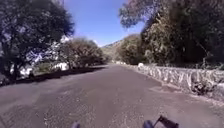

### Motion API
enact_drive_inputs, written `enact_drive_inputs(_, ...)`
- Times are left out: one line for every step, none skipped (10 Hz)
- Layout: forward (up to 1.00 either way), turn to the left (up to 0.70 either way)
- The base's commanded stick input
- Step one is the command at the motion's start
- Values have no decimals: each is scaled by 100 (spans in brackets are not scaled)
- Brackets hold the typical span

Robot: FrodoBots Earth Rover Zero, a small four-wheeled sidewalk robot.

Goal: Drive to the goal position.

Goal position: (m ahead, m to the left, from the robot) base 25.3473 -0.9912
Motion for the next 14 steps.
enact_drive_inputs(50, 0)
enact_drive_inputs(50, 0)
enact_drive_inputs(50, 0)
enact_drive_inputs(50, 0)
enact_drive_inputs(50, 0)
enact_drive_inputs(50, 0)
enact_drive_inputs(50, 0)
enact_drive_inputs(50, 0)
enact_drive_inputs(50, 0)
enact_drive_inputs(50, 0)
enact_drive_inputs(50, 0)
enact_drive_inputs(50, 0)
enact_drive_inputs(50, 0)
enact_drive_inputs(50, 0)
